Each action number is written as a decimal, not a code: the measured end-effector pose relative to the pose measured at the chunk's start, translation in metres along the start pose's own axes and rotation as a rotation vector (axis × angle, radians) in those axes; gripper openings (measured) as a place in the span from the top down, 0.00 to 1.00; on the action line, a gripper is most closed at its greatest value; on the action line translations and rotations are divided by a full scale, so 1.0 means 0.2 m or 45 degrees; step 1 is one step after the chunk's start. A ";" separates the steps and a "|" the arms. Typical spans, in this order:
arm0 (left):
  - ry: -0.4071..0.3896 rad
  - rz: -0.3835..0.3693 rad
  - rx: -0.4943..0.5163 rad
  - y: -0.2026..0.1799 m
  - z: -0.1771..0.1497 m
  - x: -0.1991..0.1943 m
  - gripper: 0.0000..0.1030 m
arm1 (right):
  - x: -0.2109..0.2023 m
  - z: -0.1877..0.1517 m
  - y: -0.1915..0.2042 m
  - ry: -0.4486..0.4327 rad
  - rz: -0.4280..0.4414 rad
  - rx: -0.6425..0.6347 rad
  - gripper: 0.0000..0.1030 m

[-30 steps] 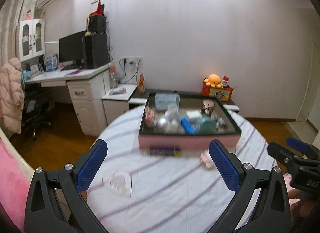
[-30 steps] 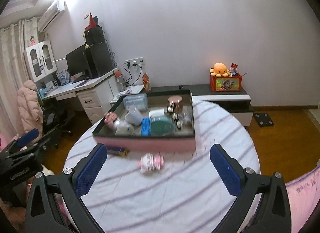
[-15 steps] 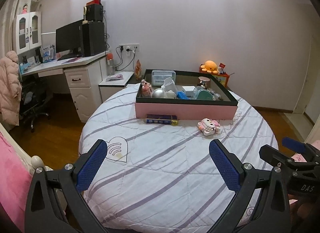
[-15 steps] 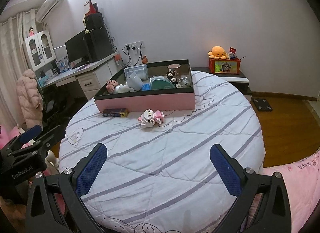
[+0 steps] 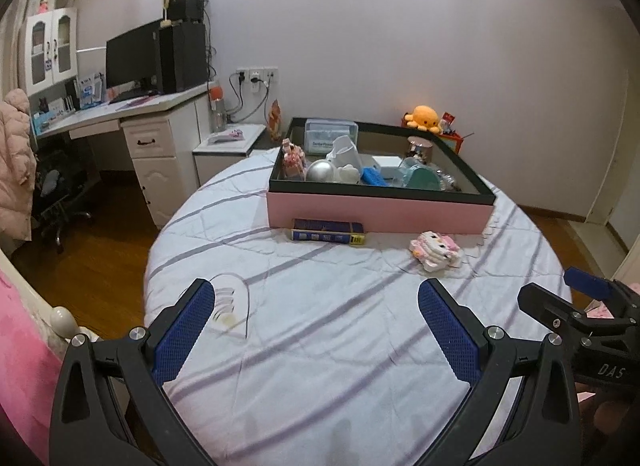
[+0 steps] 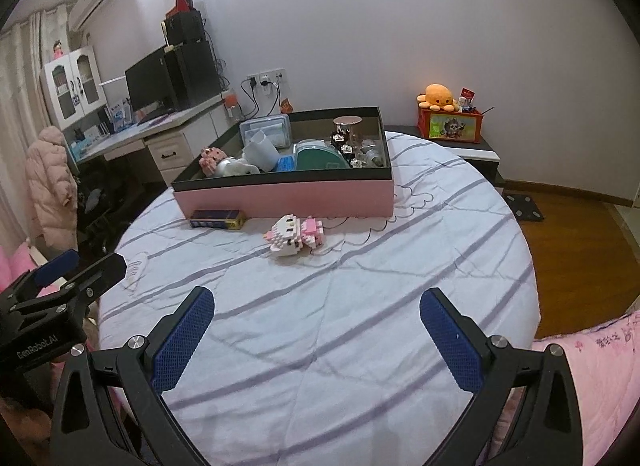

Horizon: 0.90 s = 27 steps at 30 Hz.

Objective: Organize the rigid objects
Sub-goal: 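Move both tools back toward the blue box and white block figure, then grasp the blue printed box with the left tool while the right tool grasps the white block figure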

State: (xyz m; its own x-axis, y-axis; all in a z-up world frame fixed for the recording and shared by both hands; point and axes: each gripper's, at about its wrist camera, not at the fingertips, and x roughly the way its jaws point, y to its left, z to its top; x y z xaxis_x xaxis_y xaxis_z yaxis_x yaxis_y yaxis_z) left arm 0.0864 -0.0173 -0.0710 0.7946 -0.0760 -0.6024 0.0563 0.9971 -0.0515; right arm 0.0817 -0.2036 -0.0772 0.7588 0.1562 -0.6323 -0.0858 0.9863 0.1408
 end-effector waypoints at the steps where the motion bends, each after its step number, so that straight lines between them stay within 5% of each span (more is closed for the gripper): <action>1: 0.016 -0.001 0.001 0.00 0.02 0.04 0.00 | 0.04 0.02 0.00 0.014 -0.006 -0.005 0.00; 11: 0.182 0.018 0.063 0.00 0.14 0.48 0.00 | 0.47 0.14 0.04 0.182 -0.012 -0.057 0.00; 21: 0.328 -0.010 0.106 -0.02 0.18 0.76 0.00 | 0.66 0.18 0.03 0.267 0.035 -0.101 0.00; 23: 0.357 -0.012 0.114 -0.04 0.19 0.80 0.00 | 0.68 0.19 0.03 0.268 0.053 -0.113 0.06; 27: 0.379 0.006 0.151 -0.09 0.20 0.85 0.00 | 0.68 0.19 0.06 0.259 -0.001 -0.180 0.39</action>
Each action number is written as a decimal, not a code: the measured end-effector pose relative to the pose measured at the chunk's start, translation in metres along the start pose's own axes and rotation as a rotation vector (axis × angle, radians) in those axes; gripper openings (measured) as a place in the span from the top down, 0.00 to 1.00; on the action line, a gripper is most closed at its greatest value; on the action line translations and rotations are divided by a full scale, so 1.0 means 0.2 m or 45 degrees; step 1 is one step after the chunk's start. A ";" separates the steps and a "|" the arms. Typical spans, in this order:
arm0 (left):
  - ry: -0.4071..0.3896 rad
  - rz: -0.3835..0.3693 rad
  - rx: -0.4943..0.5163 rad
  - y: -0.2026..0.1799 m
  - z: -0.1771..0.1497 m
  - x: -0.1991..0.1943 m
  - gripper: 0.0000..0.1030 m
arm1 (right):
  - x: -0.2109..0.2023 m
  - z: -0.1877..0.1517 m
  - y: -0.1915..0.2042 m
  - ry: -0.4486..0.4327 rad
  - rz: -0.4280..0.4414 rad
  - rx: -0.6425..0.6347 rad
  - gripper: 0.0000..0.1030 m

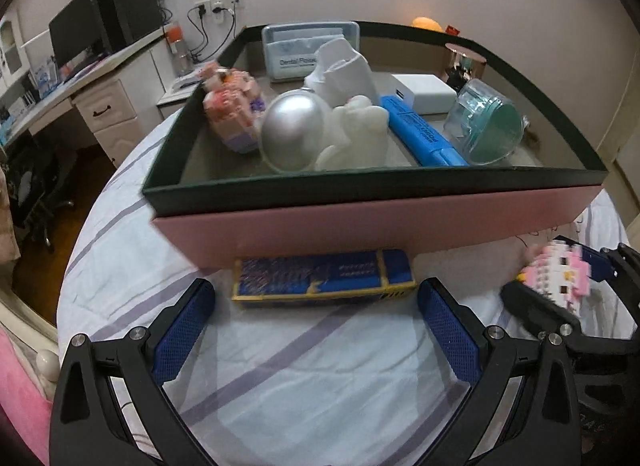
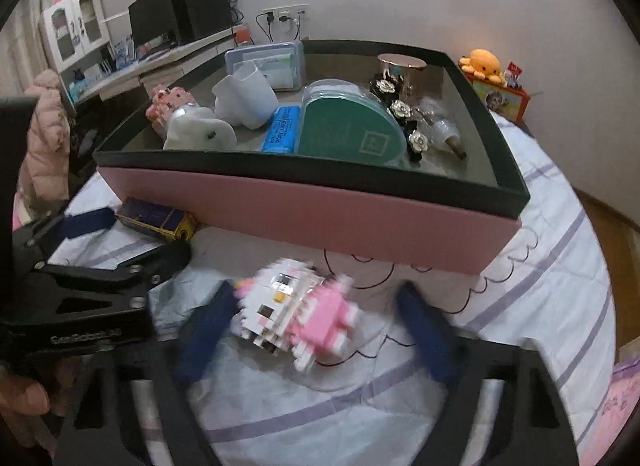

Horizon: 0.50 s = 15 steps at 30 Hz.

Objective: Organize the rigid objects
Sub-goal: 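Grasp the blue printed box with the left tool while the right tool grasps the white block figure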

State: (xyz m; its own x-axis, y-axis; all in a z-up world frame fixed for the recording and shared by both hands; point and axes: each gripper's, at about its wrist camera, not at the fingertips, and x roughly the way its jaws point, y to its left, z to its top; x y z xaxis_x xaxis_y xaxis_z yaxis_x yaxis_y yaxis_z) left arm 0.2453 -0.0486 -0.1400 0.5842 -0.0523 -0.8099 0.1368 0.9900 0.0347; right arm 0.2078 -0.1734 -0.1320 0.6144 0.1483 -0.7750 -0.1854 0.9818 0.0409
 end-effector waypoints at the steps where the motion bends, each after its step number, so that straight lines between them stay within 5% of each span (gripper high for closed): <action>1: 0.000 0.001 -0.009 0.00 0.01 0.00 0.00 | -0.01 -0.01 0.00 -0.005 0.008 -0.002 0.43; 3: 0.001 -0.018 -0.051 0.02 0.01 0.01 0.01 | -0.02 -0.01 -0.01 -0.005 0.017 -0.003 0.43; 7: -0.031 -0.013 -0.089 0.05 -0.01 -0.02 0.19 | -0.05 -0.02 -0.03 -0.024 0.023 0.010 0.43; 15: -0.061 -0.061 -0.136 0.09 -0.07 -0.09 0.20 | -0.11 -0.05 -0.03 -0.048 0.045 0.024 0.49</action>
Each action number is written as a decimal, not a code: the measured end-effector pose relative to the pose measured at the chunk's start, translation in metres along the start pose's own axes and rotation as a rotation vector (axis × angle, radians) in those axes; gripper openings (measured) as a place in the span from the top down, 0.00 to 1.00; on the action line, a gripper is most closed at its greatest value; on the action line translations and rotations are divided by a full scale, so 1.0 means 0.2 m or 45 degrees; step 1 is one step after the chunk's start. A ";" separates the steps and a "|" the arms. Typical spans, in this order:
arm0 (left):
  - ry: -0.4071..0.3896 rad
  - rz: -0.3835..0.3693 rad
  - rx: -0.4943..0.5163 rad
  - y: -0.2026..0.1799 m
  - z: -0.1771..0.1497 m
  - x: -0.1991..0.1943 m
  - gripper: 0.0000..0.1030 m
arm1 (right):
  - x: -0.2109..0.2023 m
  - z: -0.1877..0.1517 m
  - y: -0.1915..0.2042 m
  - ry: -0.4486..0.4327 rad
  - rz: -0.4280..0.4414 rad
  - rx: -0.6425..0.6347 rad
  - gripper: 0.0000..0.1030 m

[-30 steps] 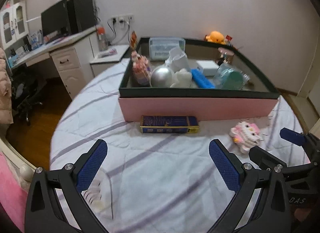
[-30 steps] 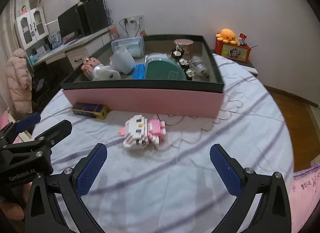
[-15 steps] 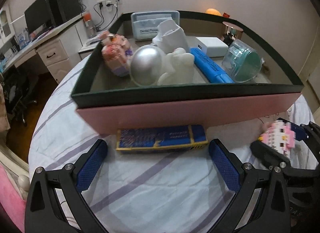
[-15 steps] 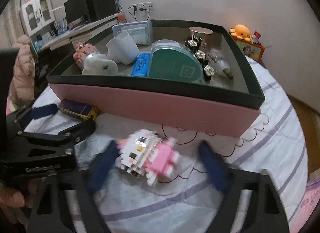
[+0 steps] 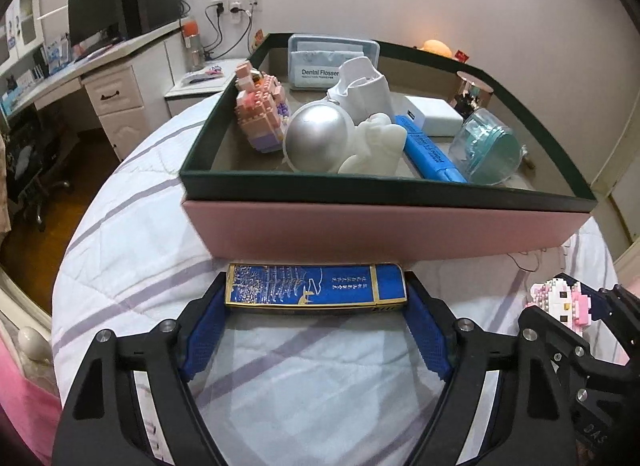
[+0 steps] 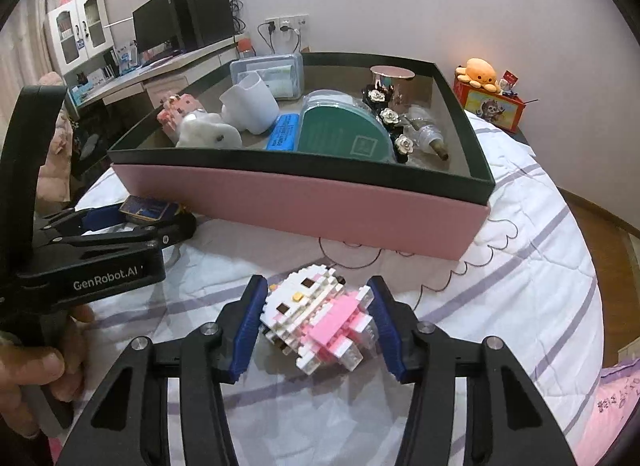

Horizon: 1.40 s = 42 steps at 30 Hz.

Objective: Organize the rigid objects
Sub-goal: 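Grasp the blue printed box with the left tool while the right tool grasps the white block figure, then lower the blue box and block figure into the tray and open both tools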

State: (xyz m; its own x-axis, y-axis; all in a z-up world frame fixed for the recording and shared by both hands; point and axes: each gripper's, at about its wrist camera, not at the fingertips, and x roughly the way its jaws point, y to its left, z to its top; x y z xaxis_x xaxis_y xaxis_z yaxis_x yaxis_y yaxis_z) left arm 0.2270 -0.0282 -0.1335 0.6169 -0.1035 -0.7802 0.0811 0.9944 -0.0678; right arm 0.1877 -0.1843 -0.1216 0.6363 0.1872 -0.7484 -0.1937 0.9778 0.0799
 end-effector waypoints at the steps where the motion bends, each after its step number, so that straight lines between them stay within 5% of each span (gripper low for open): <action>1: -0.003 -0.002 -0.003 0.00 -0.01 -0.01 0.19 | -0.01 0.00 0.00 -0.001 -0.002 -0.004 0.49; 14: -0.066 -0.034 -0.008 0.01 -0.05 -0.19 0.19 | -0.13 0.00 0.00 -0.053 0.025 0.010 0.49; 27: -0.236 -0.027 0.038 0.00 0.24 -0.42 0.19 | -0.28 0.34 0.01 -0.195 0.047 -0.037 0.49; 34: -0.236 -0.058 0.045 -0.04 0.48 -0.34 0.19 | -0.26 0.62 -0.04 -0.232 0.062 -0.017 0.49; 42: -0.174 -0.108 0.086 -0.17 0.57 -0.15 0.19 | -0.03 0.79 -0.23 -0.151 0.069 0.121 0.49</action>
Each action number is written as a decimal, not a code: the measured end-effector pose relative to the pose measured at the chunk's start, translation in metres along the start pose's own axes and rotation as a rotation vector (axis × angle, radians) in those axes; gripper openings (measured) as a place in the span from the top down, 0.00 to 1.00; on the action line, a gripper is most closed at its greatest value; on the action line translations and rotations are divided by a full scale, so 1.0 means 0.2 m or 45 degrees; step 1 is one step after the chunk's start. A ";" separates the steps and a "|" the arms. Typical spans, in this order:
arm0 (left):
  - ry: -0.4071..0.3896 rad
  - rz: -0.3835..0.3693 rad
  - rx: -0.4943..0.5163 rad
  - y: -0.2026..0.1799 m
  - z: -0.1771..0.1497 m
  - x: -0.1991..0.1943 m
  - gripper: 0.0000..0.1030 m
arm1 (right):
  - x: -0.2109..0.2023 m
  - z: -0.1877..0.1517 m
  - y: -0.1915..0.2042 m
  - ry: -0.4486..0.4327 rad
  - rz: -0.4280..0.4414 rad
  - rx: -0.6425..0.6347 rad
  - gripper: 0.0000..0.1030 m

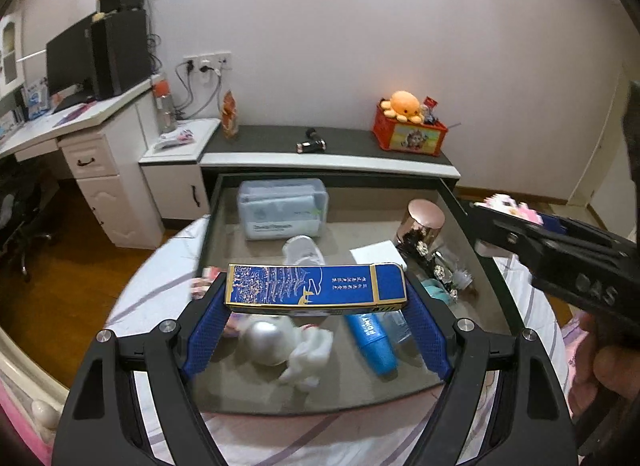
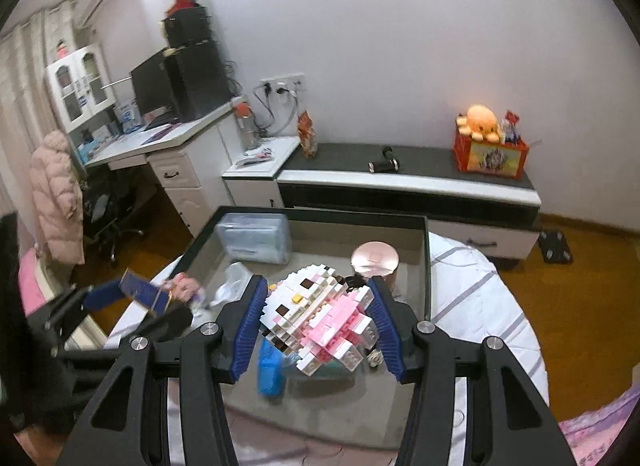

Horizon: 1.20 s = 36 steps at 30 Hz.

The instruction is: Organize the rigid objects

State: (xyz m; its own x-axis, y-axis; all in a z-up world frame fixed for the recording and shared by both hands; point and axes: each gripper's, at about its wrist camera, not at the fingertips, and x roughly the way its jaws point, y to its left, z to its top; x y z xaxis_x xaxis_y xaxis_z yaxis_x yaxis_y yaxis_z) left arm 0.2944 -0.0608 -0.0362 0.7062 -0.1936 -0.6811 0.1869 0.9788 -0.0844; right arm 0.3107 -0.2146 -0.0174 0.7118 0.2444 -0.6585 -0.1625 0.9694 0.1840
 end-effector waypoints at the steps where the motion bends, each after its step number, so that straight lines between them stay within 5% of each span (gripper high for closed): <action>1: 0.010 -0.004 0.004 -0.01 0.00 0.03 0.19 | 0.05 0.00 -0.03 0.022 -0.002 0.019 0.49; 12: 0.059 0.046 0.074 -0.09 -0.07 0.19 0.17 | 0.24 -0.06 -0.11 0.123 -0.002 0.085 0.48; 14: 0.043 0.071 0.088 -0.09 -0.08 0.18 0.04 | 0.26 -0.06 -0.11 0.131 -0.004 0.088 0.47; 17: 0.018 0.115 0.103 -0.09 -0.09 0.16 0.00 | 0.28 -0.06 -0.11 0.132 -0.006 0.100 0.25; 23: -0.011 0.150 0.093 -0.06 -0.10 0.09 0.00 | 0.26 -0.08 -0.11 0.112 -0.017 0.130 0.16; 25: -0.027 0.160 0.084 -0.05 -0.11 0.06 0.00 | 0.23 -0.08 -0.10 0.092 -0.041 0.122 0.00; 36: -0.108 0.191 -0.010 0.01 -0.16 -0.19 0.00 | -0.07 -0.20 0.03 -0.050 -0.114 0.095 0.00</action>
State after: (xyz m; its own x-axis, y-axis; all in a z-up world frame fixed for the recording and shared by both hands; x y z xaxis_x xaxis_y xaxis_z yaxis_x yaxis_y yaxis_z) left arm 0.2457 -0.0486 -0.0345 0.7810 -0.0496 -0.6226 0.0695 0.9976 0.0077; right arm 0.2716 -0.2109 -0.0358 0.7476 0.1546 -0.6460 -0.0471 0.9824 0.1806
